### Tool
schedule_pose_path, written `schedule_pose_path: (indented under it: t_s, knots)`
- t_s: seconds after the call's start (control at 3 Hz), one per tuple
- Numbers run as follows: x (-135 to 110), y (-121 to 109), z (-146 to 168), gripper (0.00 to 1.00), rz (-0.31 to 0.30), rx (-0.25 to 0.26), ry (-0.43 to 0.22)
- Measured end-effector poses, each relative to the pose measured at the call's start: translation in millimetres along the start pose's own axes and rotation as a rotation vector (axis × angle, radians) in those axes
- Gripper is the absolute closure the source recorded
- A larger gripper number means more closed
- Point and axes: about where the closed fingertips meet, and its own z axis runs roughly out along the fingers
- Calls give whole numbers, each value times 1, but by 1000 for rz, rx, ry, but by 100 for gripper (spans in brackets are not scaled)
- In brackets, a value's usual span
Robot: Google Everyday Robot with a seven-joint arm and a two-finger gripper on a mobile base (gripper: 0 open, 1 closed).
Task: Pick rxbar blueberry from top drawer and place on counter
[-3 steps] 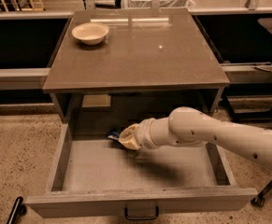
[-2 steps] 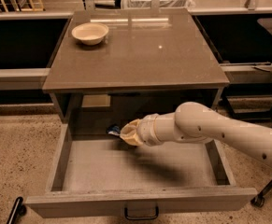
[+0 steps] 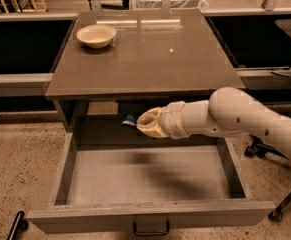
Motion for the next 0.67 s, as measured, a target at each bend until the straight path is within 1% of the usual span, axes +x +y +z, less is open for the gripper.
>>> schedule_pose_path:
  t_s: [0.33,0.67]
  knots:
    - [-41,-26,-39,100,-117,24,-33]
    - [-81,-45,-72,100,-234,27,-56]
